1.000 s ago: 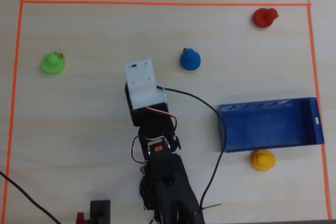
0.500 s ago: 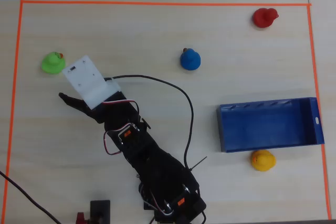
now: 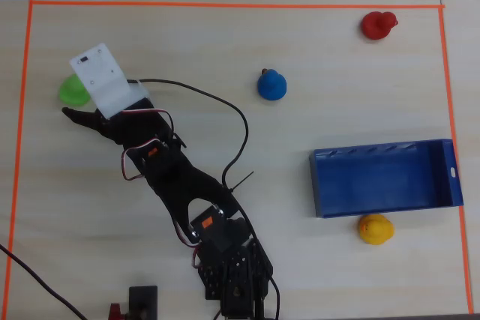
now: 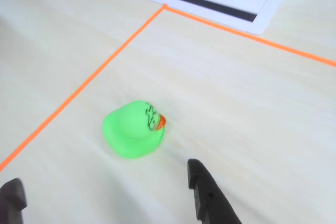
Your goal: Grasp green duck and put it into box.
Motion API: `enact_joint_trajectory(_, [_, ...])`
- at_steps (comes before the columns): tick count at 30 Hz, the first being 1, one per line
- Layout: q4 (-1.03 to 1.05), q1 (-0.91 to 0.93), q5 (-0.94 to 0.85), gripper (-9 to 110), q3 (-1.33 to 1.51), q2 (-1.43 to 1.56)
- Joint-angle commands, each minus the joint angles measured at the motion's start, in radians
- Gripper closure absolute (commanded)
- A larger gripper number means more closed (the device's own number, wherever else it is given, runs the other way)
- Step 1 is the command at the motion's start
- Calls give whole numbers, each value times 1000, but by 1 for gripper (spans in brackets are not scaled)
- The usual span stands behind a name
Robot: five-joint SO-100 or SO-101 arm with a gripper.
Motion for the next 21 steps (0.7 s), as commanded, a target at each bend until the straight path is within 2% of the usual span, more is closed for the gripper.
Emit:
enact_joint_trajectory(1, [-66,11,11,60,-109,-81])
enact_joint_trajectory(7, [-140,18,11,60,-178,-229])
enact_joint_trajectory(21, [-146,18,26,59,-376,-443])
